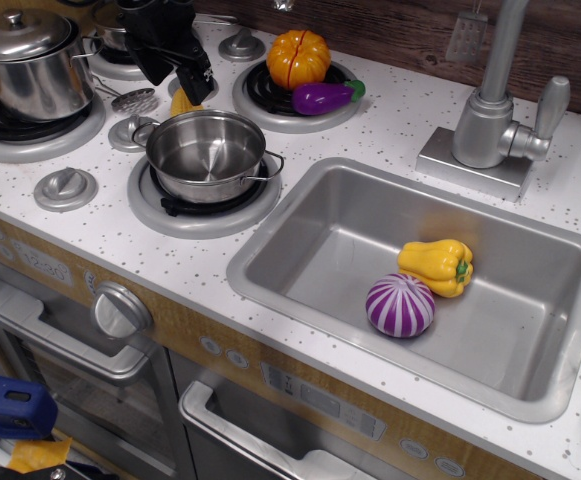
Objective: Put corn in pan which is on stove
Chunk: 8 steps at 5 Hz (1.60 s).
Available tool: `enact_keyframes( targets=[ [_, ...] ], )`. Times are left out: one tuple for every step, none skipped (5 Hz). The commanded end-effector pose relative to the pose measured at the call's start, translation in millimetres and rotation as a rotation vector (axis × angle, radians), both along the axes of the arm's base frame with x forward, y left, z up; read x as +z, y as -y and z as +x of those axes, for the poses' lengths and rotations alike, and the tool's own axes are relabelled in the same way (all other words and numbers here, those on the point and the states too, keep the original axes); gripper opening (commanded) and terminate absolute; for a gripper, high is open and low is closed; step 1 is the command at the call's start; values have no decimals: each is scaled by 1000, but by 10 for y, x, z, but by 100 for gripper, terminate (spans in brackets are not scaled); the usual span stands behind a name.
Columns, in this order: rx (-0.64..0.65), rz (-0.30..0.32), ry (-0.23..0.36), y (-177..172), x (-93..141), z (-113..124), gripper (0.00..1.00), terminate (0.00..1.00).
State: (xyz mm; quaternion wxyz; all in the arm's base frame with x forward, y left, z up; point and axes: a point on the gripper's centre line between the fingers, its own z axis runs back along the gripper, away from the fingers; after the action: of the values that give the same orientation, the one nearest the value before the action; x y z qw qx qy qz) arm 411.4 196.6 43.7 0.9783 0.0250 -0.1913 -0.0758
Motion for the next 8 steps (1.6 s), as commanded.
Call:
enact_keyframes(
  targets=[
    [0,0,0,0,0,0,100,0],
    [-37,-1,-1,-93,-43,132,100,0],
    [-35,-9,2,-94,-84,186,100,0],
    [-21,-11,4,-62,-74,174,0,0],
    [-13,18,2,-34,80,123,0,0],
    [-21,108,12,13,296,41,0,0],
    [-36,191,10,48,472,8,0,0],
    [-34,237,-9,76,630,27,0,0]
  ],
)
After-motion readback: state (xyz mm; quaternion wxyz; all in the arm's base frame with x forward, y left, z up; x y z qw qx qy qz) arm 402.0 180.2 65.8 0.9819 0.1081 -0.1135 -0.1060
